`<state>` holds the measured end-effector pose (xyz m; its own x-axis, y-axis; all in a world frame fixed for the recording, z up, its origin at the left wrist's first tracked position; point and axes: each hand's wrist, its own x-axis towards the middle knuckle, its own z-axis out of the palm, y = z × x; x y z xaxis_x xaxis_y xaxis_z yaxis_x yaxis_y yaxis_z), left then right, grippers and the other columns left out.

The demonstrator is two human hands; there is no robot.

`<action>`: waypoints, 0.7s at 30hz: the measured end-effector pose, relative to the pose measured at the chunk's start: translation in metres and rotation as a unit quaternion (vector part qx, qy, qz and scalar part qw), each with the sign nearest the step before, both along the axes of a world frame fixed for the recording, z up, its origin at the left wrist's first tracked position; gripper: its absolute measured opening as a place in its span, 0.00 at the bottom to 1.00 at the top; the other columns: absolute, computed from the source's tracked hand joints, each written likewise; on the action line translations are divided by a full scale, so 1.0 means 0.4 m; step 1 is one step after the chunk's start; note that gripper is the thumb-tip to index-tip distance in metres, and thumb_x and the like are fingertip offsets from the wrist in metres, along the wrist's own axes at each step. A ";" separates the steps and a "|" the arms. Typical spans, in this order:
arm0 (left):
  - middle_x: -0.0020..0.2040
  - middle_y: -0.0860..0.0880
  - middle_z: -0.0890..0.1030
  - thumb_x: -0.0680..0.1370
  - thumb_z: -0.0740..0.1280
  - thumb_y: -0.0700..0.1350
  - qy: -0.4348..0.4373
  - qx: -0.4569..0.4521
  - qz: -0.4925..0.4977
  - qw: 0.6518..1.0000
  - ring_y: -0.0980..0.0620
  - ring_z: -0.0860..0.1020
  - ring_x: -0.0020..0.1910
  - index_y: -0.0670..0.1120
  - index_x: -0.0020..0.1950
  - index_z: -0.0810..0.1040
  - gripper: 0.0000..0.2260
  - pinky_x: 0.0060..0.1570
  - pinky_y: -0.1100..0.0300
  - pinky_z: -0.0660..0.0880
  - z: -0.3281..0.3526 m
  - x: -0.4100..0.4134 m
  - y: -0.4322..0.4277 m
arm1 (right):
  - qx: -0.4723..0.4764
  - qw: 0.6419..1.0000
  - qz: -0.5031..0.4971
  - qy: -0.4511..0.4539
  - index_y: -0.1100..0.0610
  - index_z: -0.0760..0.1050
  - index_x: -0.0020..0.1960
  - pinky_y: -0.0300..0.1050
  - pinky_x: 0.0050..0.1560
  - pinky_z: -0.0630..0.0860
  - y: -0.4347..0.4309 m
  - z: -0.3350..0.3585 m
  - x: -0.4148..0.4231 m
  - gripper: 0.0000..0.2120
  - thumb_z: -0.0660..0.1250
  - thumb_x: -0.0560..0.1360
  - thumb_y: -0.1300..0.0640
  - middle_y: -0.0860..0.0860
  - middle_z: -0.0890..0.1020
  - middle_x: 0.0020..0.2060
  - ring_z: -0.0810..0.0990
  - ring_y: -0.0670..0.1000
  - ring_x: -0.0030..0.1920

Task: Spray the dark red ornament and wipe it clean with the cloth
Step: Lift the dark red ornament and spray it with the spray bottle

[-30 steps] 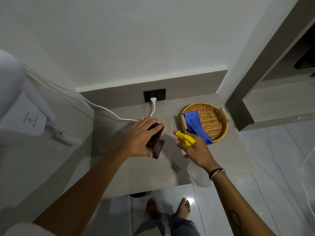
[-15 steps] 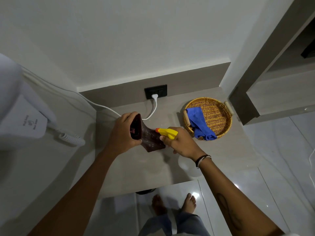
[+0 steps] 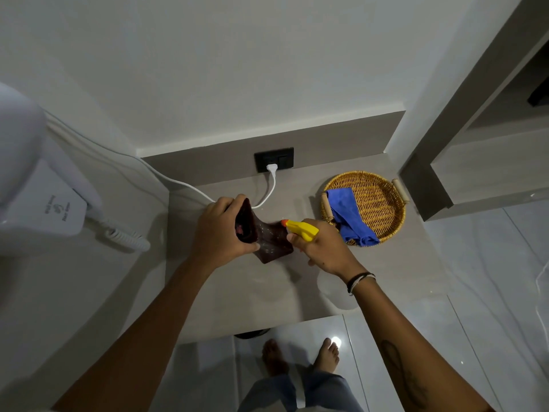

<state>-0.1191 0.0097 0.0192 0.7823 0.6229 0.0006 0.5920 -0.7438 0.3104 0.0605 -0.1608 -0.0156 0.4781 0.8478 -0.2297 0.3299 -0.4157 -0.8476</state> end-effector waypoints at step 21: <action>0.88 0.41 0.45 0.59 0.66 0.85 0.205 0.037 -0.163 0.965 0.35 0.46 0.86 0.54 0.87 0.47 0.66 0.82 0.33 0.49 0.012 0.128 0.007 | 0.001 0.999 -0.047 -0.009 0.63 0.79 0.53 0.67 0.43 0.84 -0.096 -0.038 0.038 0.13 0.70 0.83 0.52 0.63 0.84 0.41 0.85 0.64 0.41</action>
<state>-0.0677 0.0125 0.0239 0.8806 0.3542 -0.3149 0.3851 -0.9220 0.0398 0.0758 -0.1990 -0.0310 0.5603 0.7991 -0.2180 0.3052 -0.4439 -0.8425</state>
